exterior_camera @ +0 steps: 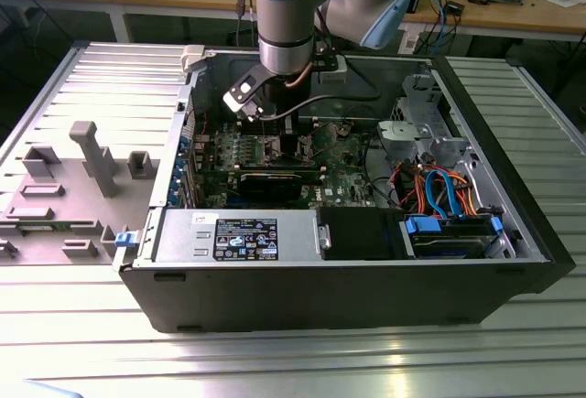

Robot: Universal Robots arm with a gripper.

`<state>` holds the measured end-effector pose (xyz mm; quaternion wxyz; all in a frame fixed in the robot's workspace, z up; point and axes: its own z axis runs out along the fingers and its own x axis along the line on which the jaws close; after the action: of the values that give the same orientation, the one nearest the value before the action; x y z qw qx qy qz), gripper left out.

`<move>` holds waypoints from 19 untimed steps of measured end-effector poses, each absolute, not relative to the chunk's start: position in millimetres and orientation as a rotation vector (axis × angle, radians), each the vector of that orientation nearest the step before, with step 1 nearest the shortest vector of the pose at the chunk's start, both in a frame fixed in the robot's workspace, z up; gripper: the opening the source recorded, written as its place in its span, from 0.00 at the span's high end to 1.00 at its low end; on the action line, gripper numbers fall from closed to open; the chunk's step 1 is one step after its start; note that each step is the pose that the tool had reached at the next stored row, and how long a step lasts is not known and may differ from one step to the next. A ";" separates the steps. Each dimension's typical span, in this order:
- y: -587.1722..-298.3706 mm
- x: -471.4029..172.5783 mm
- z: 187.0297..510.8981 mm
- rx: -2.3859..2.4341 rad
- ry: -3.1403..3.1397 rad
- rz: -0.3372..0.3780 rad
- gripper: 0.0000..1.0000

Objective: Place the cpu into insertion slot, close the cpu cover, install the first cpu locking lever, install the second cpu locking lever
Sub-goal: 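Place the cpu into insertion slot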

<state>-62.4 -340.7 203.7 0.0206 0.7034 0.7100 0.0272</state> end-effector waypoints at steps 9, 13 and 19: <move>-340.5 -63.0 201.9 2.180 2.200 0.081 0.46; -340.4 -63.0 200.3 2.183 2.198 0.081 0.46; -340.4 -63.0 199.7 2.184 2.197 0.080 0.46</move>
<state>-63.0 -340.4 199.7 0.0214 0.7045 0.7089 0.0260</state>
